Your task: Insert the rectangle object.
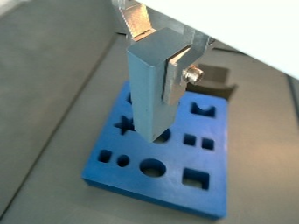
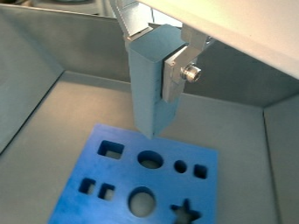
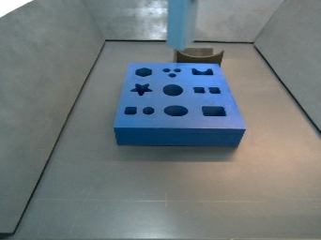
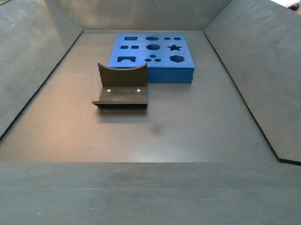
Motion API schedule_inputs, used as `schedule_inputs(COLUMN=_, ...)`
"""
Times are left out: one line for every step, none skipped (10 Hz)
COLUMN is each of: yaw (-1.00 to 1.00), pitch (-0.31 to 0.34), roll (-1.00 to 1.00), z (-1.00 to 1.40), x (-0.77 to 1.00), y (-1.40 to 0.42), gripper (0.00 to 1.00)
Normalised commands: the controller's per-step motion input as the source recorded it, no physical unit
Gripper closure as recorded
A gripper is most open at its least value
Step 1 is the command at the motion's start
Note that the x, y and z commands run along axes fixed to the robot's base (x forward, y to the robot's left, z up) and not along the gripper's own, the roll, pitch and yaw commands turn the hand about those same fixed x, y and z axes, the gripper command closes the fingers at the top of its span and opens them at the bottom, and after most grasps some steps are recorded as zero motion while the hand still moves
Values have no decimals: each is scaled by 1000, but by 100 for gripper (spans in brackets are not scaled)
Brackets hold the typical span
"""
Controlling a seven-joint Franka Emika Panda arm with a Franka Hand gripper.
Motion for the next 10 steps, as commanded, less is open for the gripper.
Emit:
schedule_inputs(yaw=-726, pitch=-31, roll=16, z=-397, x=406, y=-74, gripper=100)
schedule_inputs(yaw=-691, pitch=-33, roll=19, z=-400, x=440, y=-80, gripper=100)
schedule_inputs(yaw=-729, pitch=-43, roll=11, z=-400, x=409, y=-74, gripper=100)
schedule_inputs(yaw=-837, pitch=-56, roll=60, z=-514, x=283, y=-69, gripper=100)
schedule_inputs(yaw=-1000, pitch=-69, roll=46, z=-531, x=60, y=-9, gripper=100)
schedule_inputs(yaw=-1000, pitch=-50, roll=11, z=-440, x=23, y=-3, gripper=100)
schedule_inputs(yaw=-1000, pitch=-41, roll=0, z=-403, x=14, y=0, gripper=100)
schedule_inputs(yaw=-1000, pitch=-39, roll=0, z=-406, x=43, y=-6, gripper=100)
schedule_inputs(yaw=-1000, pitch=-37, roll=0, z=-406, x=57, y=-6, gripper=100)
schedule_inputs(yaw=-894, pitch=-31, roll=19, z=-429, x=209, y=-37, gripper=100)
